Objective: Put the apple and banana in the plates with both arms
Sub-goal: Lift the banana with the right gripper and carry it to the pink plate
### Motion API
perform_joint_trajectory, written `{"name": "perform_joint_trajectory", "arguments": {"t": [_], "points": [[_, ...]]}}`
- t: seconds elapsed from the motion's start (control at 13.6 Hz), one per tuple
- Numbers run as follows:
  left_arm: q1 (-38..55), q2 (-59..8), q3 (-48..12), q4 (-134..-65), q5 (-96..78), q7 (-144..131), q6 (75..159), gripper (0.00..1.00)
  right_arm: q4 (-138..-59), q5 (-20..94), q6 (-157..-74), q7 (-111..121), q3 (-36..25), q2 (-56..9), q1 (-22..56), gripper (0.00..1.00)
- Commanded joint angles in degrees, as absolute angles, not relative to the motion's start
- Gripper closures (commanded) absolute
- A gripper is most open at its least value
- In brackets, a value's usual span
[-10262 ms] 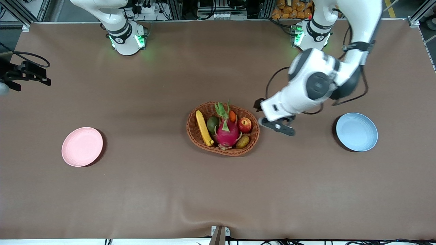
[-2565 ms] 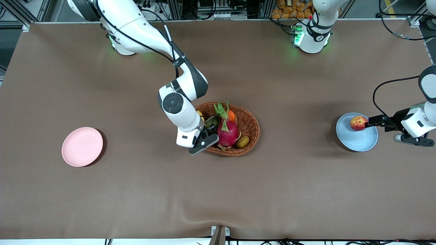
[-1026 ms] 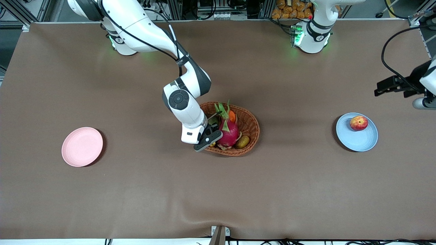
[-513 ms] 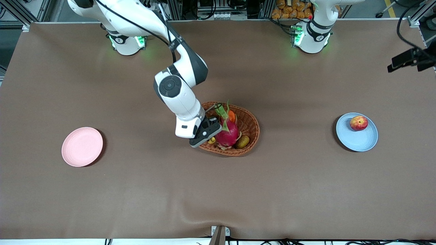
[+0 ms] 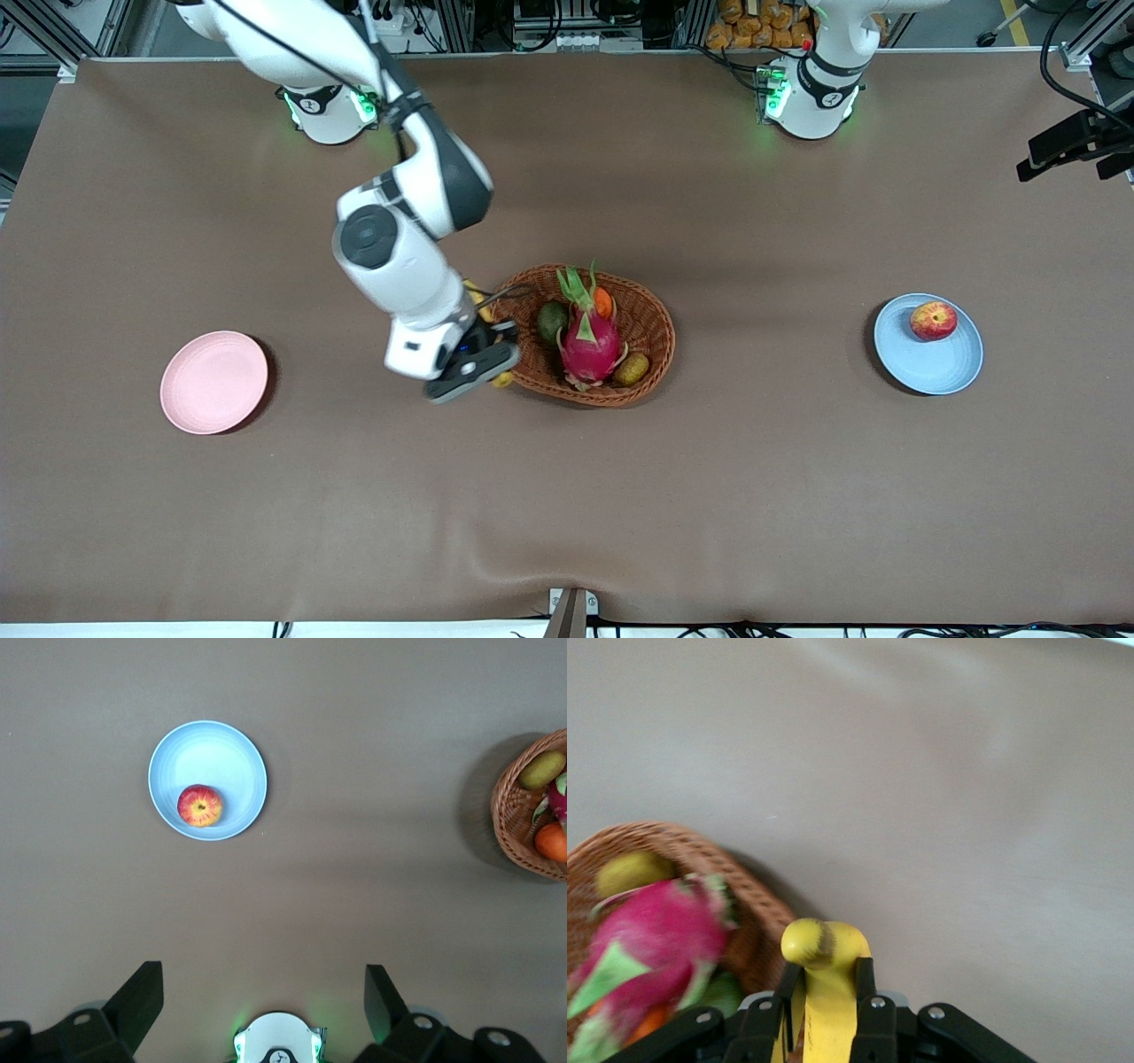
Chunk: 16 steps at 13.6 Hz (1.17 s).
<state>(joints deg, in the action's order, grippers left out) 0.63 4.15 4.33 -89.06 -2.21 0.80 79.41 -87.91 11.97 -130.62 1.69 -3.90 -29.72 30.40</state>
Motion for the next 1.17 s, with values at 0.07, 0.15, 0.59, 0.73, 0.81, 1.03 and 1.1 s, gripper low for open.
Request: {"name": "perform_joint_trajectory", "arguments": {"t": [0.07,0.15,0.59,0.73,0.81,1.03,1.1], "points": [[0.8,3.3,4.1,-88.8,-1.9,0.3,82.0,0.00,-94.3,9.8,-127.4,1.8,-3.9,-24.2,18.1,1.00],[0.8,3.3,4.0,-89.1,-0.8,1.1,83.0,0.00,-95.0,8.3,-127.1,2.6,-4.1,-23.8,15.0,1.00],[0.5,3.3,2.5,-89.0,-0.2,0.7,82.8,0.00,-95.3,0.8,-126.6,3.6,-4.1,-25.2,0.4,1.00],[0.5,2.4,2.5,-88.5,0.0,1.0,82.8,0.00,-95.3,0.2,-127.1,3.7,-4.1,-27.1,-3.0,1.00],[0.6,2.4,2.4,-87.2,0.1,1.0,82.8,0.00,-95.3,0.2,-127.2,3.7,-4.1,-28.1,-3.9,1.00],[0.8,2.1,2.3,-87.1,-0.2,1.1,82.6,0.00,-95.3,0.2,-127.7,3.6,-4.0,-30.6,-5.3,1.00],[0.6,2.1,2.3,-87.1,-0.2,1.1,82.5,0.00,-95.2,0.2,-128.4,3.6,-4.0,-31.4,-5.9,1.00]]}}
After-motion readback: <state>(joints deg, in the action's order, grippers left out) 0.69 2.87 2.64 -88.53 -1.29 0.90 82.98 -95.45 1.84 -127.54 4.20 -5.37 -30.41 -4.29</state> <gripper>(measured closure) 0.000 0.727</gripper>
